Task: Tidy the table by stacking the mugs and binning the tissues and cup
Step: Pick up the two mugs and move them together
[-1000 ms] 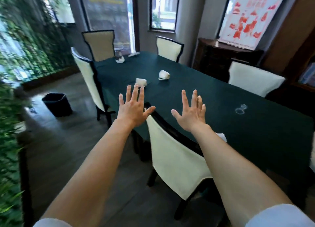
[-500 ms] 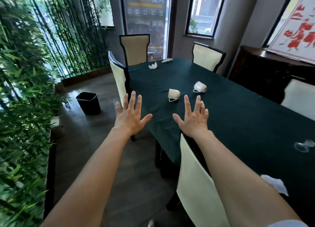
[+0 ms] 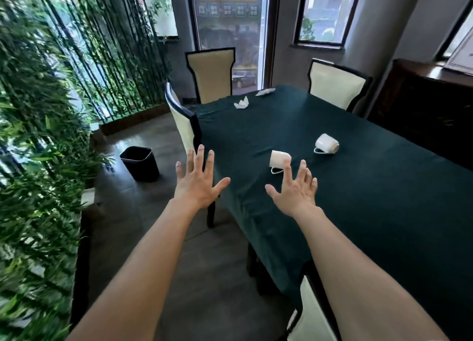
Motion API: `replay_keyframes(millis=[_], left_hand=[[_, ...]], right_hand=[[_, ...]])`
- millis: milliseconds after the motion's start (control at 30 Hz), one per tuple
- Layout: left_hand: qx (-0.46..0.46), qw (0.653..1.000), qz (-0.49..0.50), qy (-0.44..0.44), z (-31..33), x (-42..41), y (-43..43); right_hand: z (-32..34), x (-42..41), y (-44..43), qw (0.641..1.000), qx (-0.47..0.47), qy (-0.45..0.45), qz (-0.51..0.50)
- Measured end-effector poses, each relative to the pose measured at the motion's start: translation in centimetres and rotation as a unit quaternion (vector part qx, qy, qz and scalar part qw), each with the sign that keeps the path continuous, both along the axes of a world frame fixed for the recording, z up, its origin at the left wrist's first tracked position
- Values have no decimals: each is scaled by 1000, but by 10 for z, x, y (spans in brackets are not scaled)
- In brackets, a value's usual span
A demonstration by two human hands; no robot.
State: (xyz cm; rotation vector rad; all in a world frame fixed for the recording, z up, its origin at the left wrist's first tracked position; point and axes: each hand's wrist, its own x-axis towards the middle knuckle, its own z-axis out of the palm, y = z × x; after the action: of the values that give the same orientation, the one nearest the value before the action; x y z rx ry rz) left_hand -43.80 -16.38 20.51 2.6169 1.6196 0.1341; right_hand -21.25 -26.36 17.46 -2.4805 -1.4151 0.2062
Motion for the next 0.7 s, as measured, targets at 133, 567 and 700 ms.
replay_keyframes(millis=[133, 567, 700], left_hand=[[-16, 1000, -2, 5, -13, 5, 45], [-41, 996, -78, -14, -14, 39, 256], [-49, 993, -103, -8, -16, 47, 319]], right_hand=[[-9, 4, 42, 1000, 4, -2, 0], [-12, 24, 199, 994, -19, -7, -106], [-13, 24, 241, 989, -30, -2, -142]])
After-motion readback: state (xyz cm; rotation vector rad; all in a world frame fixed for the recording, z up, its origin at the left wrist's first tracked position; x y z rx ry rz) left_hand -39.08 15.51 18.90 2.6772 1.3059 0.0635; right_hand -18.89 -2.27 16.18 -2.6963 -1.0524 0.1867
